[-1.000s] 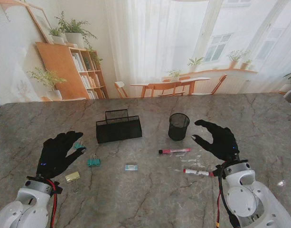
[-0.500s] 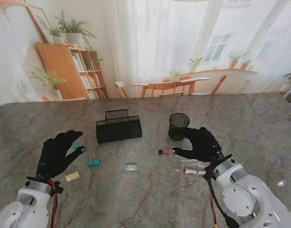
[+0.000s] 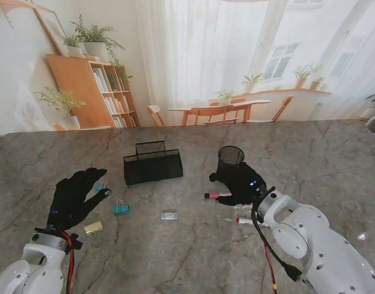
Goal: Organize desk stationery
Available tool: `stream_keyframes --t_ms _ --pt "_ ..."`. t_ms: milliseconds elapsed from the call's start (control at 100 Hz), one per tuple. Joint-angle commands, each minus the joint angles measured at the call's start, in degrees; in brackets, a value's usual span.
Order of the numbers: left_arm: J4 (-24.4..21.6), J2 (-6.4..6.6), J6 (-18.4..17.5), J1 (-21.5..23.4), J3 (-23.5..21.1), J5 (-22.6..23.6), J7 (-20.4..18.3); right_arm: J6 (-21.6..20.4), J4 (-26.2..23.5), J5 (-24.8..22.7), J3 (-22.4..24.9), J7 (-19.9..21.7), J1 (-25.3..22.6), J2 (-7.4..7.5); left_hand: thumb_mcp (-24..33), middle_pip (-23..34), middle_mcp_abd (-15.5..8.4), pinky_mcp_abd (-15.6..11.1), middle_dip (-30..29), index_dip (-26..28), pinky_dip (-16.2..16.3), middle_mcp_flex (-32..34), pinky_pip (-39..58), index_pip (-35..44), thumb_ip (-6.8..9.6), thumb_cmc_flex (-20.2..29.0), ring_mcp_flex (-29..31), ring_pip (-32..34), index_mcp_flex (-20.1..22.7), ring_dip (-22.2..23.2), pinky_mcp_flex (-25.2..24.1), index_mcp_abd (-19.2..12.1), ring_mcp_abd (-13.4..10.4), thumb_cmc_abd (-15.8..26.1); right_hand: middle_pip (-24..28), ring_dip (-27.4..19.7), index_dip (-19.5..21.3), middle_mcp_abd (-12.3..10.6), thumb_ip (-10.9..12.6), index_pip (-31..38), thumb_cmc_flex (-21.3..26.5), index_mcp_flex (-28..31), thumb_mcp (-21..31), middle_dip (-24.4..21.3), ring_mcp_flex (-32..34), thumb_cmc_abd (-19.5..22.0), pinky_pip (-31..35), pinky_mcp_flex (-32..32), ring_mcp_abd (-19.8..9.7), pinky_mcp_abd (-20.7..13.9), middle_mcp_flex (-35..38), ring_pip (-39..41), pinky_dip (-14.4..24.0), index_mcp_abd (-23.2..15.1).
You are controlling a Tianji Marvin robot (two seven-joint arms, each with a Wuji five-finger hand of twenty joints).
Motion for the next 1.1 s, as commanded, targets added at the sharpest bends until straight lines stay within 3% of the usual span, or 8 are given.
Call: stream_keyframes --t_ms 0,140,460,1090 --pt "-0.2 -0.19 -0.2 0.1 0.3 -0.3 -0.2 0.5 1.5 0.1 -1.2 1.4 1.2 -0.05 -0.1 -0.1 0.1 0.6 0.3 0.4 1.7 0.3 1.0 -0.1 0.43 -0.3 1.3 0.5 0.1 0.4 -0.4 -0.5 -0.3 2.7 4.3 1.0 1.4 1.7 1.3 0.6 0.4 0.6 2.6 2.2 -1.2 -1.2 2.9 -0.4 1.3 2.6 -1.6 3.1 -0.6 2.1" --pt "-0.1 -0.15 -0.3 -0.1 0.4 -0.5 -0.7 3.6 4.3 0.8 -5.5 3.7 4.5 0.06 0.0 -0.1 0.1 0.5 0.4 0.4 1.7 0.3 1.0 -0.1 0.44 -0.2 1.3 0.6 0.1 0.4 -0.4 -0.6 -0.4 2.8 8.3 0.9 1.8 3.1 0.8 0.6 -0.5 1.0 6.3 4.1 -1.5 -2.1 3.8 -0.9 2.3 3.4 -2.6 5.4 -0.2 3.2" --pt "0.0 -0.10 -0.4 -0.5 0.7 -1.0 -1.3 8.4 10.3 2.8 -12.7 6.9 11.1 0.16 -0.1 0.0 0.0 0.5 0.4 0.4 1.7 0.3 1.1 -0.1 0.41 -0.1 1.4 0.6 0.1 0.4 -0.4 -0.6 -0.3 2.9 9.5 0.8 2.3 3.9 0.7 0.8 -0.2 1.2 8.3 4.4 -2.0 -2.4 4.5 -1.5 2.9 3.9 -3.5 6.4 0.2 3.7" --pt "0.7 0.22 -0.4 -2.1 1.9 -1.9 -4.0 10.8 21.1 8.3 -23.5 7.9 21.6 -0.08 -0.1 -0.1 0.0 0.5 0.4 0.4 1.6 0.2 1.2 -0.1 0.39 -0.1 1.3 0.5 0.1 0.4 -0.4 -0.6 -0.3 2.9 12.1 0.3 3.0 3.2 0.8 1.0 0.1 0.9 9.8 4.2 -1.4 -2.6 5.2 -0.5 1.7 3.1 -3.8 8.1 0.6 3.7"
